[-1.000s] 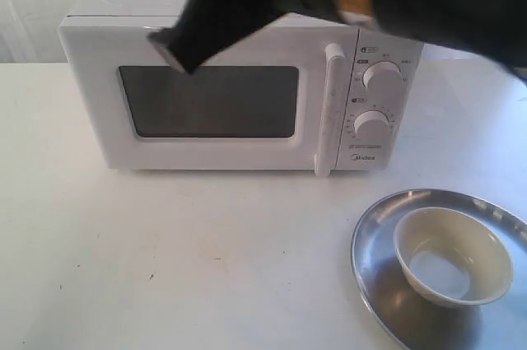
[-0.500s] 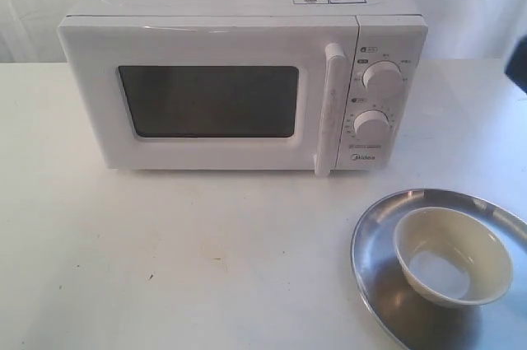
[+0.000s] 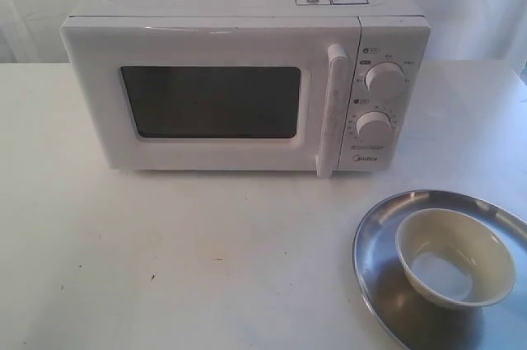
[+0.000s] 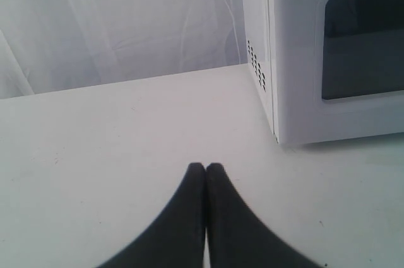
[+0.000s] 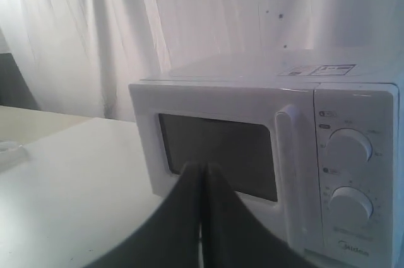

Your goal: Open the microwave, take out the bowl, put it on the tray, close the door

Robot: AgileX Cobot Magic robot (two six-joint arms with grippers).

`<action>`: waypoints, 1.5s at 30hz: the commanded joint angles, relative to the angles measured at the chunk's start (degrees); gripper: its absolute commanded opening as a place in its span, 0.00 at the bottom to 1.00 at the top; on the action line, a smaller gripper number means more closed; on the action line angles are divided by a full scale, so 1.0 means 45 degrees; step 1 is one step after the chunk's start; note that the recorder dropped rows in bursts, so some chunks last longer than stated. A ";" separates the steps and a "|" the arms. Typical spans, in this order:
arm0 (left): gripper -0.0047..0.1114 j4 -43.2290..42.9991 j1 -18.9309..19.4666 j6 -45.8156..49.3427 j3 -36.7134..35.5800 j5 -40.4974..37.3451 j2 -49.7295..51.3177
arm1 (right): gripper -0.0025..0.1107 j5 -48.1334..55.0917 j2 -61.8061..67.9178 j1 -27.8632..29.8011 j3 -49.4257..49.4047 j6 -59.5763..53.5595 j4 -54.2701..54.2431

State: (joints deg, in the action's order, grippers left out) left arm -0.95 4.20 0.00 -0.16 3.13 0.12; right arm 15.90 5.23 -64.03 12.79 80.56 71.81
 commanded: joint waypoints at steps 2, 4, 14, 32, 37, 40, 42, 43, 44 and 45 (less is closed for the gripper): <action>0.04 0.0100 0.0002 0.0000 0.0035 0.0065 -0.0026 | 0.02 -0.0882 -0.0086 0.0010 -0.0050 0.0140 -0.0045; 0.04 0.0100 0.0002 0.0000 0.0035 0.0065 -0.0026 | 0.02 -0.0971 -0.0086 0.0010 -0.0050 0.0140 -0.0045; 0.04 0.0100 0.0002 0.0000 0.0035 0.0065 -0.0026 | 0.02 -0.1611 -0.0086 0.0010 -0.0050 0.0390 -0.0109; 0.04 0.0100 0.0002 0.0000 0.0035 0.0065 -0.0026 | 0.02 -0.1970 -0.0086 0.0010 -0.0050 0.0385 -0.0077; 0.04 0.0100 0.0002 0.0000 0.0035 0.0065 -0.0026 | 0.02 -0.2561 -0.0086 0.0010 -0.0050 -0.0417 -0.0020; 0.04 0.0100 0.0002 0.0000 0.0035 0.0065 -0.0026 | 0.02 -0.1768 -0.0086 0.0010 -0.0050 -0.0275 -0.0178; 0.04 0.0100 0.0002 0.0000 0.0035 0.0065 -0.0026 | 0.02 -0.1647 -0.0086 0.0010 -0.0050 0.0586 -0.0659; 0.04 0.0100 0.0002 0.0000 0.0035 0.0065 -0.0026 | 0.02 -0.1704 -0.0086 0.0010 -0.0050 0.0815 -0.0749; 0.04 0.0100 0.0002 0.0000 0.0035 0.0065 -0.0026 | 0.02 -0.1732 -0.0086 0.0010 -0.0050 0.0908 -0.0749; 0.04 0.0100 0.0002 0.0000 0.0035 0.0065 -0.0026 | 0.02 -0.1729 -0.0086 0.0010 -0.0050 0.0908 -0.0675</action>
State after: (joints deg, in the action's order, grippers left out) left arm -0.95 4.20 0.00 -0.16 3.13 0.12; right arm 7.70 5.23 -64.03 12.79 83.10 69.26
